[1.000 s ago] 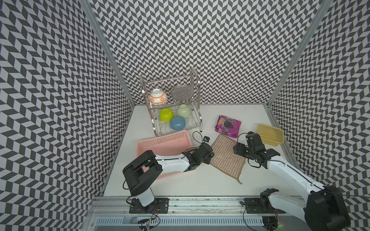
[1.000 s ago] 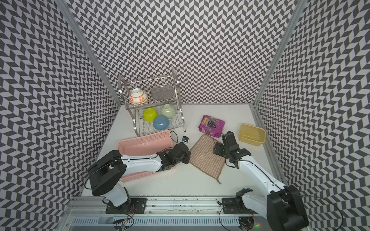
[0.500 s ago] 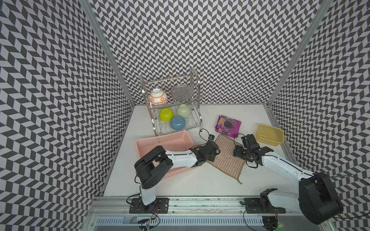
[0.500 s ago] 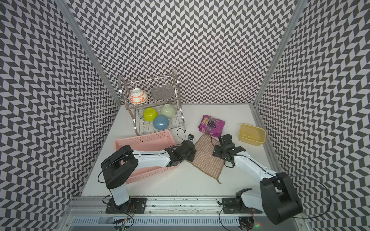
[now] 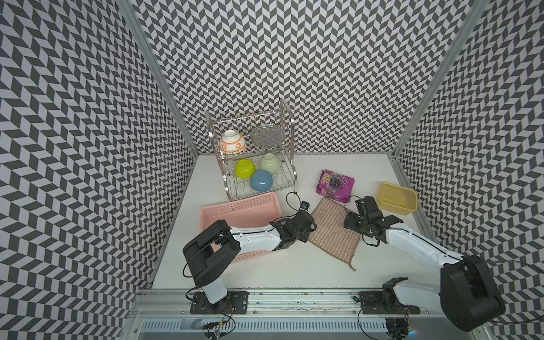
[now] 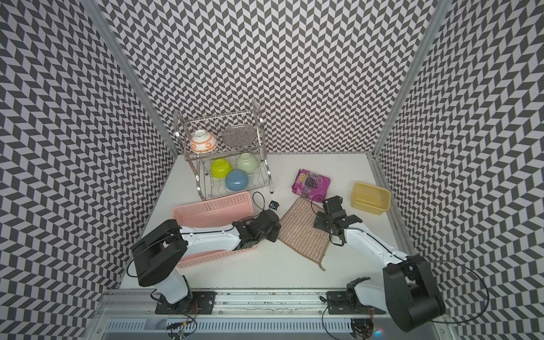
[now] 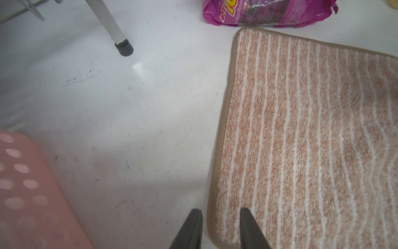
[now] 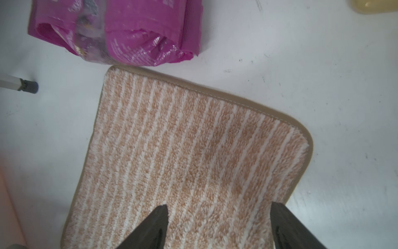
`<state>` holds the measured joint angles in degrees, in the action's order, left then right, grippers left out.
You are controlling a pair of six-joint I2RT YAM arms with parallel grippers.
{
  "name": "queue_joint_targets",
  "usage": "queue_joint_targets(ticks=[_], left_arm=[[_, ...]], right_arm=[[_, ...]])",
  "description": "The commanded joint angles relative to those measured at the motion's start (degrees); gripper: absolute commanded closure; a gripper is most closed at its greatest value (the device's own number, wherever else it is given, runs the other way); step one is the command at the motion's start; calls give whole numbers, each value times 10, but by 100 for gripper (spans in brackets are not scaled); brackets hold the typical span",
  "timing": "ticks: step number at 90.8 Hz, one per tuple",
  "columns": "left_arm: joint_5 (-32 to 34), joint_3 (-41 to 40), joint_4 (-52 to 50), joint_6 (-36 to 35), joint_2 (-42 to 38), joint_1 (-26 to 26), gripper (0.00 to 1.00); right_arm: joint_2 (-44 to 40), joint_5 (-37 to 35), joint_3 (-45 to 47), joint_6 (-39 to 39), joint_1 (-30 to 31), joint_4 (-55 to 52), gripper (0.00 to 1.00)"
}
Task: Fold the square dishcloth
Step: Adjust the cleaning item at the center of the board.
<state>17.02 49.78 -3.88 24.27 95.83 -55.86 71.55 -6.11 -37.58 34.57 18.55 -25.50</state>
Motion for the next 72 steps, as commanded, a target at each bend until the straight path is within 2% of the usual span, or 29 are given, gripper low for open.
queue_joint_targets(ticks=[1,17,31,42,72], left_arm=[[-4,-30,-31,1,-24,1,67],[12,-45,-52,14,-44,1,67],[11,-16,-48,18,-41,0,63],[5,22,-43,18,-28,-4,58],[-10,73,-59,28,42,-16,59]], right_arm=[[-12,-17,-21,0,-3,2,23],[-12,-18,-27,-1,-3,1,23],[-11,-26,-25,1,-3,1,23],[-16,-39,-23,12,-6,-4,23],[-31,-8,2,0,-57,15,23]])
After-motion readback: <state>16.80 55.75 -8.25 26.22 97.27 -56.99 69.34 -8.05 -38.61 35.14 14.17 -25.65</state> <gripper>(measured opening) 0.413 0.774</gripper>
